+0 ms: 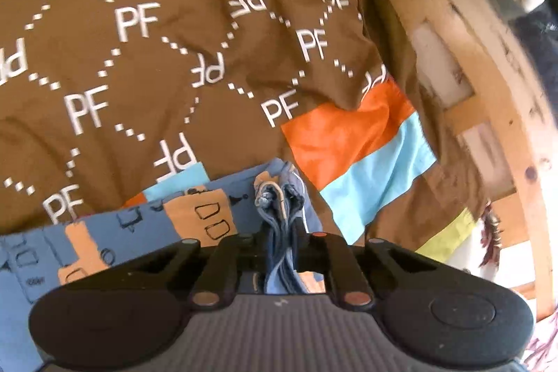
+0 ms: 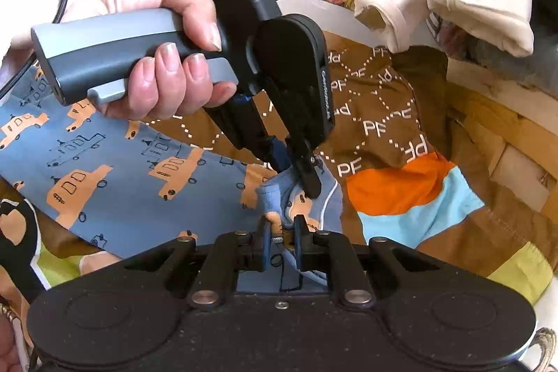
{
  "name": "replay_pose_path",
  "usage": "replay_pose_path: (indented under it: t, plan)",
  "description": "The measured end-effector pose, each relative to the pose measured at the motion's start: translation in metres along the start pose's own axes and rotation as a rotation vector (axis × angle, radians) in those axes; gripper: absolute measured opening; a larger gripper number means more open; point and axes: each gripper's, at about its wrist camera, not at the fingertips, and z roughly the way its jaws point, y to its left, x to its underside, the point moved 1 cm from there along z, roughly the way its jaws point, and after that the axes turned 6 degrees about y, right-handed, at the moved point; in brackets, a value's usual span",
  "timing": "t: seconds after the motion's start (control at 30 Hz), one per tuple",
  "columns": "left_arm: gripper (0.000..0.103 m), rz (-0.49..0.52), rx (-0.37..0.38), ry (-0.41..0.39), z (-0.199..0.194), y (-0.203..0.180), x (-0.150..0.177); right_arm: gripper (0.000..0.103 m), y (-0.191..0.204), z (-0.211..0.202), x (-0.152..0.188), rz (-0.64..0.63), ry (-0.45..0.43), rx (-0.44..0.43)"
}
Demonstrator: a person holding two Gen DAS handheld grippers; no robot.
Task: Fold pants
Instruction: 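Grasp the waistband with the right gripper while the left gripper grasps beside it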
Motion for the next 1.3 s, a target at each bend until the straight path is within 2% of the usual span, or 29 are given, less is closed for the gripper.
replay_pose_path:
  t: [0.13,0.37,0.63,0.73,0.83,0.93,1.03,1.1,1.17,1.23,1.3]
  plan:
    - [0.010,-0.022,0.010,-0.049,-0.025,0.008,0.012,0.014,0.011,-0.010,-0.007,-0.036,-0.027,-0.024]
    - [0.010,-0.112,-0.002,-0.103,-0.070,0.053,0.045,0.014,0.042,-0.026,-0.026,-0.092,-0.059,-0.154]
    - [0.010,-0.177,-0.079,-0.156,-0.094,0.110,0.093,0.014,0.096,-0.023,-0.034,-0.192,-0.025,-0.313]
    - [0.010,-0.191,-0.081,-0.184,-0.097,0.130,0.107,0.014,0.114,-0.014,-0.034,-0.227,-0.002,-0.351]
    - [0.015,-0.210,-0.048,-0.229,-0.099,0.145,0.119,0.015,0.128,-0.007,-0.030,-0.252,0.022,-0.373]
    - [0.024,-0.204,-0.052,-0.245,-0.096,0.148,0.123,0.018,0.135,-0.004,-0.029,-0.260,0.041,-0.379]
    - [0.028,-0.168,-0.073,-0.245,-0.096,0.143,0.123,0.023,0.134,-0.002,-0.030,-0.252,0.044,-0.380]
    - [0.030,-0.158,-0.085,-0.246,-0.096,0.142,0.124,0.039,0.134,-0.001,-0.031,-0.244,0.050,-0.378]
    - [0.031,-0.164,-0.089,-0.248,-0.096,0.142,0.126,0.049,0.134,-0.001,-0.030,-0.240,0.053,-0.376]
    - [0.033,-0.172,-0.090,-0.251,-0.097,0.143,0.128,0.053,0.134,-0.004,-0.028,-0.234,0.053,-0.382]
    - [0.040,-0.182,-0.093,-0.250,-0.100,0.145,0.130,0.060,0.129,-0.007,-0.029,-0.222,0.041,-0.384]
